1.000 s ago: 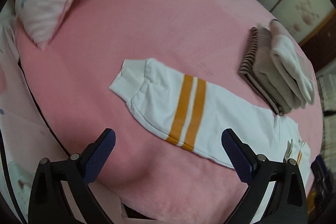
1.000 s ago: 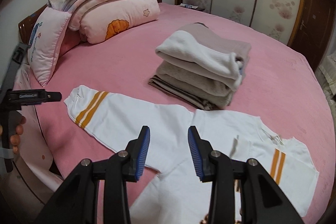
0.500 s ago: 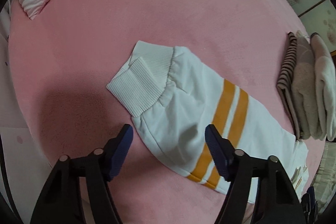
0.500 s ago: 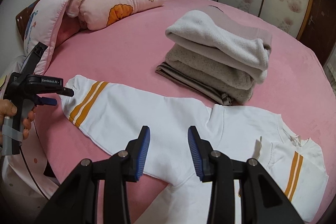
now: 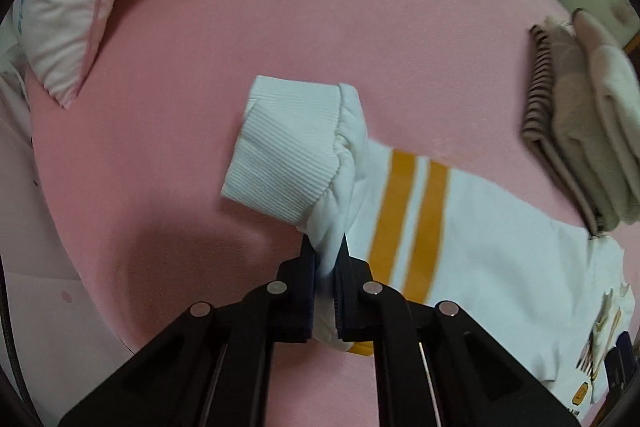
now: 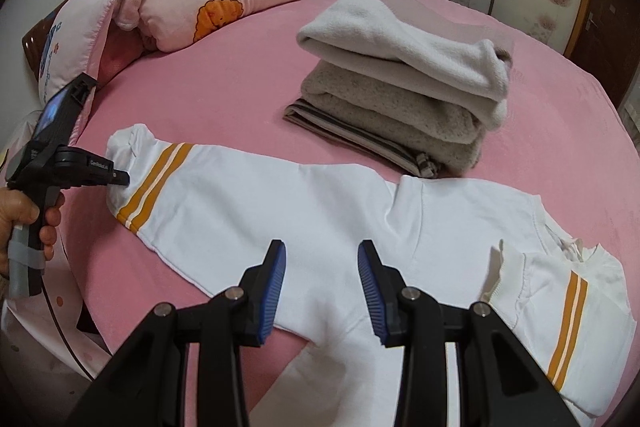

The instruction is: Fold small clothes

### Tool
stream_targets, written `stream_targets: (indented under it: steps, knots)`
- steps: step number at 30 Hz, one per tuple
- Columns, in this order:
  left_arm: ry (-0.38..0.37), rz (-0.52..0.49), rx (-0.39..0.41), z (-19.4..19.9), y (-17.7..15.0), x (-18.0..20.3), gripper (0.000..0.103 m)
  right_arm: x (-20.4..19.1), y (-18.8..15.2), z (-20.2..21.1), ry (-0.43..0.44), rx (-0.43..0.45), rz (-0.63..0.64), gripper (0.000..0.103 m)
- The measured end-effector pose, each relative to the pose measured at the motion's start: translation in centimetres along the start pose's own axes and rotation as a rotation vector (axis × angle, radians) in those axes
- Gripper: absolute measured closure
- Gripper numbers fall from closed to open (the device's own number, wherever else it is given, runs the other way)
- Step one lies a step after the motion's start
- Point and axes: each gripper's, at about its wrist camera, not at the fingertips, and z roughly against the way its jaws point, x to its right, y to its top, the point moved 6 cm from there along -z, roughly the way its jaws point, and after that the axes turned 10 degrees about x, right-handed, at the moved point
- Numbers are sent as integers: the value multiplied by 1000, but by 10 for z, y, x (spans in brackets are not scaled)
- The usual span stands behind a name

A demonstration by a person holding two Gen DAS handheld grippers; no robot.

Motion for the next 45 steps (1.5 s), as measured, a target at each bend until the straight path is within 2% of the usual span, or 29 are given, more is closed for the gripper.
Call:
stream_targets:
  steps: [2,8,11,15,18,22,26,29,30,31,32,34,36,41,45]
  knots:
    - [-19,-28,57,23,2,16,98,6,0,4,-9,7,-4,65]
    - [-177,-125,163,93,-6,80,98,40,-5,24,-40,29,-60,65]
    - [-268,-189,182,126,-26,126,98,65,-12,32,-72,31,-101,65]
    - [-346,-254,204,153,-58,185,98,93,-23,45,-101,30,-152,65]
    - [-380,-295,215,166,-87,221,98,118,-35,59,-128,36,-192,65]
    - [-405,-348,236,176,-127,249,97,146,-54,74,-164,36,-242,65]
    - [-376,-420,262,167,-169,280,97,172,-80,88,-201,25,-291,65]
    - [-349,-480,226,150,-204,295,96,187,-100,94,-224,0,-315,65]
    - [-348,-510,204,143,-216,303,92,194,-108,96,-233,-11,-323,65]
    - [-344,-546,182,136,-228,309,80,202,-119,99,-244,-26,-333,65]
    - [-346,-567,171,134,-235,312,73,206,-125,101,-250,-34,-339,65]
    - [-352,-605,167,131,-249,316,53,218,-141,106,-257,-55,-373,65]
    - [-385,-624,184,139,-258,318,43,228,-154,111,-259,-66,-406,65]
    - [-466,-594,214,159,-261,301,38,240,-171,115,-234,-83,-474,65]
    - [-489,-493,208,158,-255,279,37,228,-168,113,-183,-83,-473,65]
